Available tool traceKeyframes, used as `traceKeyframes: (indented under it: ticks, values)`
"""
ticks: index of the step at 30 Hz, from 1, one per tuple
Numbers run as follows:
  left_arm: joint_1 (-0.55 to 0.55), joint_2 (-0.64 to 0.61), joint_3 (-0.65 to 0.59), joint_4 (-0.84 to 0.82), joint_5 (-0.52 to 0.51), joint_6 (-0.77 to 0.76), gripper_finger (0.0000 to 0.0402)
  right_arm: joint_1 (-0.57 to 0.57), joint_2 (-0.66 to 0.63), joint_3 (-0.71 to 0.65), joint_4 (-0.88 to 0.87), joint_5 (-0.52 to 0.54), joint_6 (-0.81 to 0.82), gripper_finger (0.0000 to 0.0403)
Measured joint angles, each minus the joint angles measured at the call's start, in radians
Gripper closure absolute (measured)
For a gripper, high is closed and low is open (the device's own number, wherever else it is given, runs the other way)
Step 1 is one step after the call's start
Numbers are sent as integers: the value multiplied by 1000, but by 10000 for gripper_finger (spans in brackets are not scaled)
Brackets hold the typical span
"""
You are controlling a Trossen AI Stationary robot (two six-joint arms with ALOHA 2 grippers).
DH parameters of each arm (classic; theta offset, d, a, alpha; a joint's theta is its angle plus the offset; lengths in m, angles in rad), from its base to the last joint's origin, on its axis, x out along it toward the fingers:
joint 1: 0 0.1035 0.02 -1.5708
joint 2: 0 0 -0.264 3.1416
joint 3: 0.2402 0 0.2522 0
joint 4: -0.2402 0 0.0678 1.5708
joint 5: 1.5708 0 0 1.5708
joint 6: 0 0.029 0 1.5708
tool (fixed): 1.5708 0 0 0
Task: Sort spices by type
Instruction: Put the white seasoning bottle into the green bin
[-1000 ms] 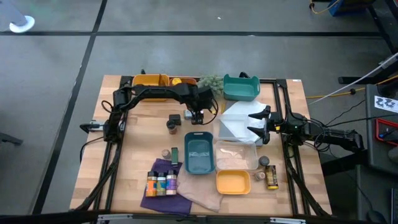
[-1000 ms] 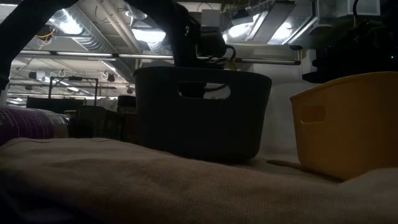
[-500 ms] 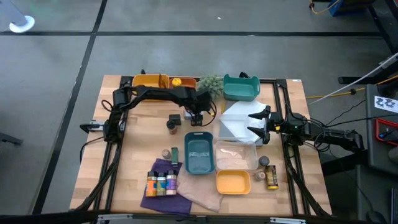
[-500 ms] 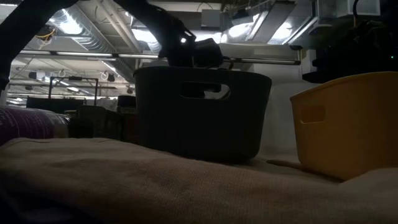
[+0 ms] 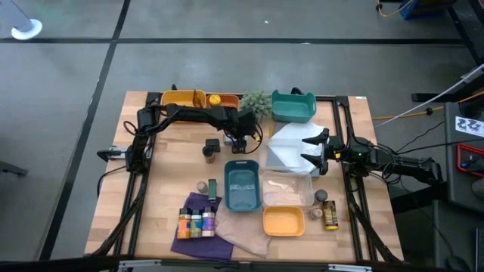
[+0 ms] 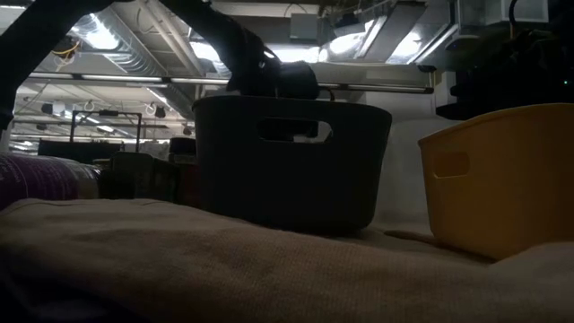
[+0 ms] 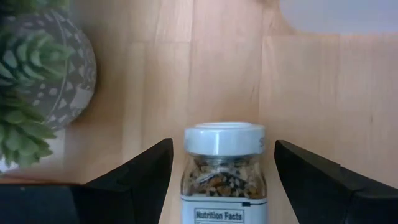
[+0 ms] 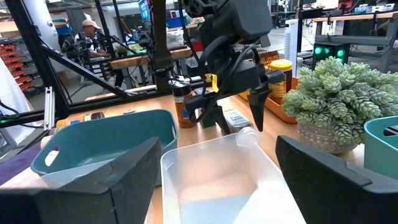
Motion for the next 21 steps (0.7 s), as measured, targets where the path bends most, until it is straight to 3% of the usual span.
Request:
traceKeyframes:
  ticks: [5, 14, 21]
  values:
    - [0, 2, 0, -4, 8, 1, 155, 0, 0, 0, 0, 0, 0, 86]
    - [1, 2, 1, 8, 7, -11, 242, 0, 0, 0, 0, 0, 0, 86]
    - [1, -3, 5, 14, 5, -43, 266, 0, 0, 0, 0, 0, 0, 86]
